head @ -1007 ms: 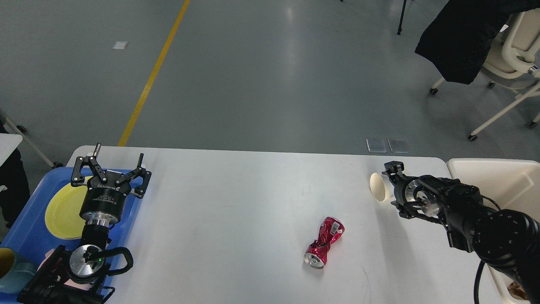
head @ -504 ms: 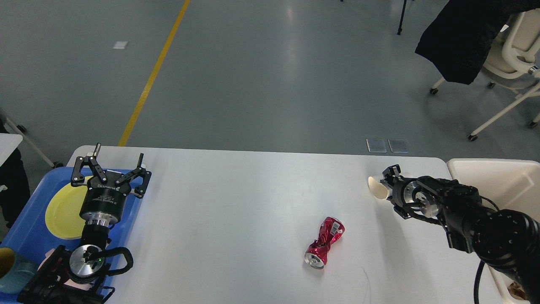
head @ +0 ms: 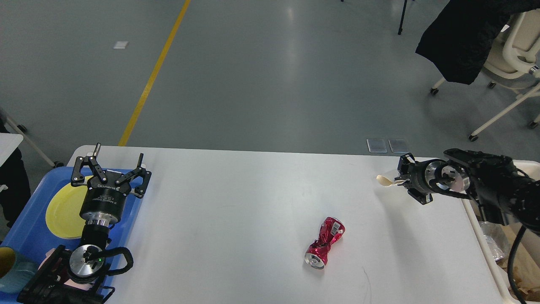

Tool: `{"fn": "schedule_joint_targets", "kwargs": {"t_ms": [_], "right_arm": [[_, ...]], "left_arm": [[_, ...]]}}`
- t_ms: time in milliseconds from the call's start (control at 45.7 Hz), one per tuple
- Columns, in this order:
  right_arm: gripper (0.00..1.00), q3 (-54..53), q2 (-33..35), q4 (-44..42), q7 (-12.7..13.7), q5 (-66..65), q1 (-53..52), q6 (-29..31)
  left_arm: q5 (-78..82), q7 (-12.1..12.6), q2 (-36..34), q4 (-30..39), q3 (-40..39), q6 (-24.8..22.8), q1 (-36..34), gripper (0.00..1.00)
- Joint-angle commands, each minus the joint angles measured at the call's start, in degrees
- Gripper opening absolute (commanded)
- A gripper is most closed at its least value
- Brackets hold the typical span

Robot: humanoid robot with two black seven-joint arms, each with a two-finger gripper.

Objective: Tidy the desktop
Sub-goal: 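Lift the white cup and drop it into the bin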

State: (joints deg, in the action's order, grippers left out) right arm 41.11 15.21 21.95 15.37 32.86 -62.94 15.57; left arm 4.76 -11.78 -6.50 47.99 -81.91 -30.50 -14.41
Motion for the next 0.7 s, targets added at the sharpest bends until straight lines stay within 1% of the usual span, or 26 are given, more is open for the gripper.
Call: {"fn": "schedule_joint_targets", "kwargs": {"t_ms": [0,109,197,263,350,460,679], "right_arm": [[0.00,1.77,5.35,10.72,1.94,-10.69,-9.55,2.36],[0.00,7.65,8.52,21.18,2.38,-18.52,-20.27,7.01],[0.00,16.26,8.26,28.57,2.30,-20.11,-30.02,12.72],[0.00,22.15,7.03,34.19,2.30,-20.11,-37.50,15.45],[0.00,28.13,4.84,42.45,2.12,-20.46,-46.99,17.21],[0.00,34.11,2.28,52.91,2.03,-20.55,-58.07,17.74],[0.00,39.57,2.19,71.81,1.94,-20.82,-75.48,18.97]], "left_arm": [[0.07,0.00,0.00,0.00,0.00,0.00,0.00,0.96],[0.07,0.09,0.00,0.00,0.00,0.00,0.00,0.96],[-0.01,0.09,0.00,0.00,0.00,0.00,0.00,0.96],[-0.01,0.09,0.00,0.00,0.00,0.00,0.00,0.96],[-0.01,0.09,0.00,0.00,0.00,0.00,0.00,0.96],[-0.01,0.09,0.00,0.00,0.00,0.00,0.00,0.96],[-0.01,0.09,0.00,0.00,0.00,0.00,0.00,0.96]]}}
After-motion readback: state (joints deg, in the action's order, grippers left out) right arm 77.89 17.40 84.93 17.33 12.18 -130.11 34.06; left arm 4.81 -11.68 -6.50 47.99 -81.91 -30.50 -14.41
